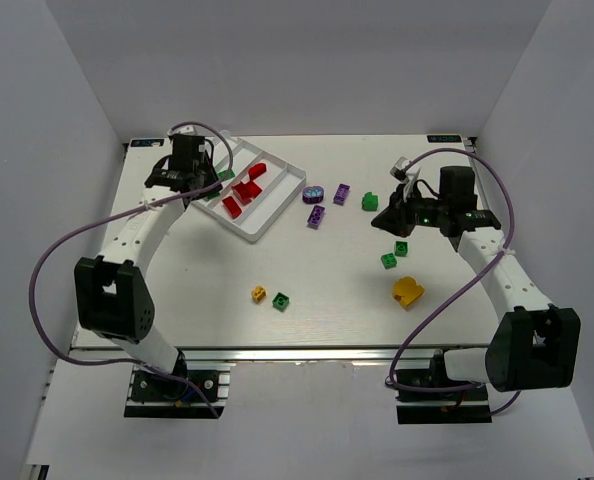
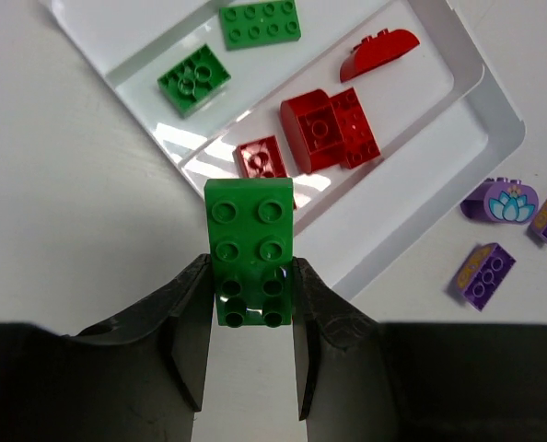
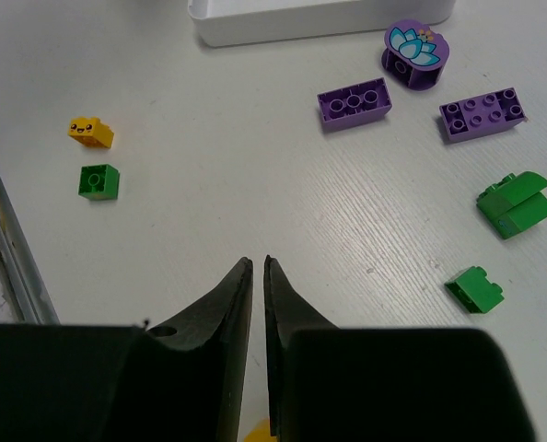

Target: Sort the legos into containers by color

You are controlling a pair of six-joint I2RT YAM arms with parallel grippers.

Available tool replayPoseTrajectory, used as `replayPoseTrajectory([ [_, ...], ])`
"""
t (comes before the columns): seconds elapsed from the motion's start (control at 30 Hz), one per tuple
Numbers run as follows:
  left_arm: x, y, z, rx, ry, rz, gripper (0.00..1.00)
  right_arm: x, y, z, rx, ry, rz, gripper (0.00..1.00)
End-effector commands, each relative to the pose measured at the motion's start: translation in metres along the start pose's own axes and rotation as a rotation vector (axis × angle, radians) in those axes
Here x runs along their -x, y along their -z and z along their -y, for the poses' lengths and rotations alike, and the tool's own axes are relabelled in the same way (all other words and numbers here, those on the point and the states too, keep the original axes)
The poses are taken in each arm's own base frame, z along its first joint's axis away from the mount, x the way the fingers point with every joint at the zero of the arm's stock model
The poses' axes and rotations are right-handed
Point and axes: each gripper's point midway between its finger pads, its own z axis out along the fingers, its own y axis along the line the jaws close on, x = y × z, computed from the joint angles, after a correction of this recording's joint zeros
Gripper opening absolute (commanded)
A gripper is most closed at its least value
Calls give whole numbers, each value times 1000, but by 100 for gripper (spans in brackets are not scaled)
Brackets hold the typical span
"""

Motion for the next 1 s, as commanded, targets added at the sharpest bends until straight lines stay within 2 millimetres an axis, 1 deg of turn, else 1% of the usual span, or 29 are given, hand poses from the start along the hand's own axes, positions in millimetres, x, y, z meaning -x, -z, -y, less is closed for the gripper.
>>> replayPoseTrajectory([
  [0.0, 38, -5, 15, -83, -104, 91, 0, 5, 1, -5, 21, 23, 16, 15],
  [0.03, 42, -8, 14, -75, -105, 103, 0, 5, 0, -5, 21, 23, 15, 15],
  [0.07, 45, -17, 15, -71, -107, 102, 0, 7, 0, -4, 21, 25, 16, 15],
  [0.17, 52, -33, 20, -92, -123, 113, 0, 7, -2, -3, 25, 25, 13, 15],
  [0.2, 54, -45, 22, -85, -128, 106, 0, 7, -2, -2, 25, 25, 13, 15],
  [0.27, 55, -58, 20, -67, -148, 90, 0, 7, -3, -1, 27, 31, 14, 15],
  [0.3, 56, -71, 22, -61, -155, 81, 0, 6, -3, -1, 29, 30, 12, 15],
  [0.37, 55, -85, 20, -49, -168, 64, 0, 4, -4, 0, 32, 35, 9, 15],
  [0.4, 53, -97, 21, -44, -175, 55, 0, 3, -5, 0, 34, 36, 7, 16],
  [0.5, 53, -115, 18, -15, -181, 42, 0, 0, -7, 2, 39, 41, 1, 16],
  [0.53, 53, -125, 18, -9, -180, 38, 2, -1, -8, 2, 42, 41, -2, 17],
  [0.73, 60, -154, 20, 7, -176, 69, 11, -9, -13, 1, 78, 19, -20, 18],
  [0.9, 52, -171, 21, -1, -207, 35, 15, -15, -18, 3, 95, 7, -32, 19],
  [0.93, 51, -173, 20, 1, -211, 36, 16, -14, -18, 4, 98, 5, -31, 19],
  [0.97, 46, -176, 19, 3, -223, 27, 19, -13, -19, 5, 99, 5, -30, 19],
])
